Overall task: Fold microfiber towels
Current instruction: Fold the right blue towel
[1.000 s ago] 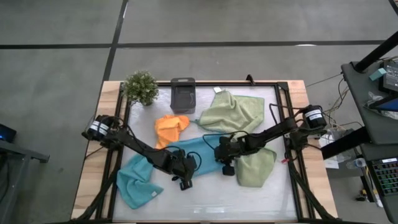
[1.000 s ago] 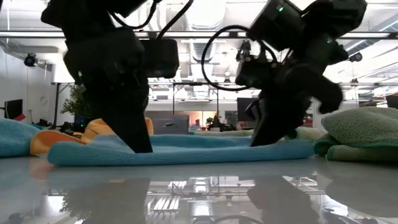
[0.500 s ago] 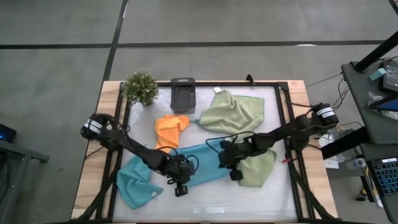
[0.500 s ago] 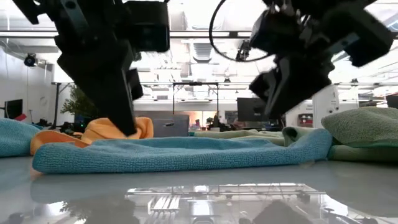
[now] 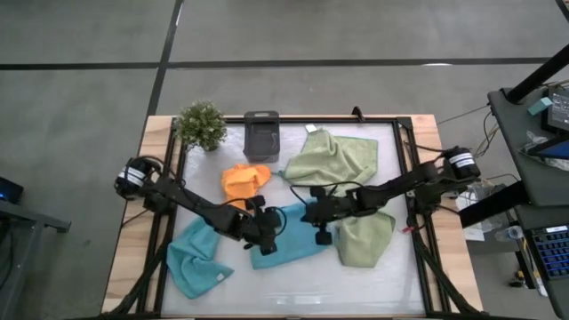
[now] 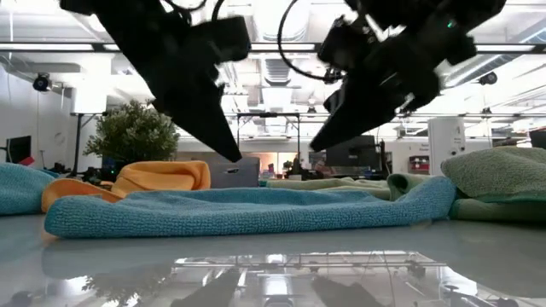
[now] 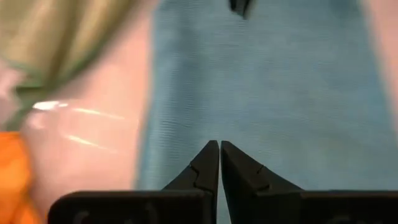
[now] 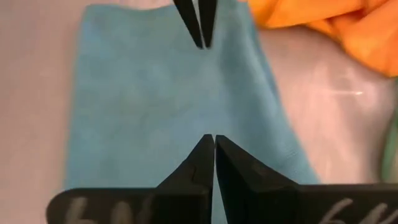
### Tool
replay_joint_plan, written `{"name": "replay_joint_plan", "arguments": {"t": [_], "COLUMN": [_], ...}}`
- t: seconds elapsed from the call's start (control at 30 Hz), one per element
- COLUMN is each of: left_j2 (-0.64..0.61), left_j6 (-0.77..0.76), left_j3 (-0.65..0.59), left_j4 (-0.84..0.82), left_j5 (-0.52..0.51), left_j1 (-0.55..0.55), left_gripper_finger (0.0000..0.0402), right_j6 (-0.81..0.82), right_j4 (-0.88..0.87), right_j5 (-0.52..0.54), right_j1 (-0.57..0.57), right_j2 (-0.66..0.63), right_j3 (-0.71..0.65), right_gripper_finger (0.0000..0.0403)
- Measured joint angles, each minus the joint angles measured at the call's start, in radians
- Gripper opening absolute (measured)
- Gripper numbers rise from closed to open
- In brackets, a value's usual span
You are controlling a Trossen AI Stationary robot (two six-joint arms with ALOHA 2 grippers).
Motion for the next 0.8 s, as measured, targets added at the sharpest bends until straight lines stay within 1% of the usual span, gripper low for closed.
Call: {"name": "replay_joint_plan", "arguments": {"t": [0.07, 0.17, 0.3, 0.47, 0.53, 0.67, 0.8], "left_j2": [0.0, 0.0, 0.0, 0.0, 0.0, 0.0, -0.001], "left_j6": [-0.001, -0.002, -0.026, -0.034, -0.063, -0.136, -0.16], "left_j3": [-0.013, -0.039, -0.068, -0.131, -0.163, -0.214, -0.231], "left_j4": [0.001, 0.008, 0.019, 0.09, 0.112, 0.11, 0.112], "left_j5": [-0.034, -0.035, -0.035, -0.035, -0.035, -0.035, -0.039], "left_j1": [0.013, 0.028, 0.035, 0.037, 0.038, 0.038, 0.038], "left_gripper_finger": [0.0003, 0.0003, 0.0003, 0.0003, 0.0003, 0.0003, 0.0003], "right_j6": [0.008, 0.014, 0.05, 0.089, 0.104, 0.105, 0.089], "right_j4": [0.07, 0.144, 0.191, 0.183, 0.185, 0.179, 0.169], "right_j5": [0.021, 0.027, 0.028, 0.032, 0.035, 0.036, 0.054], "right_j1": [-0.013, -0.034, -0.064, -0.096, -0.104, -0.111, -0.113], "right_j2": [0.036, 0.091, 0.151, 0.204, 0.216, 0.221, 0.211], "right_j3": [0.0, 0.0, 0.001, 0.0, 0.0, 0.0, 0.0], "right_gripper_finger": [0.0009, 0.0009, 0.0009, 0.0009, 0.0009, 0.0009, 0.0009]}}
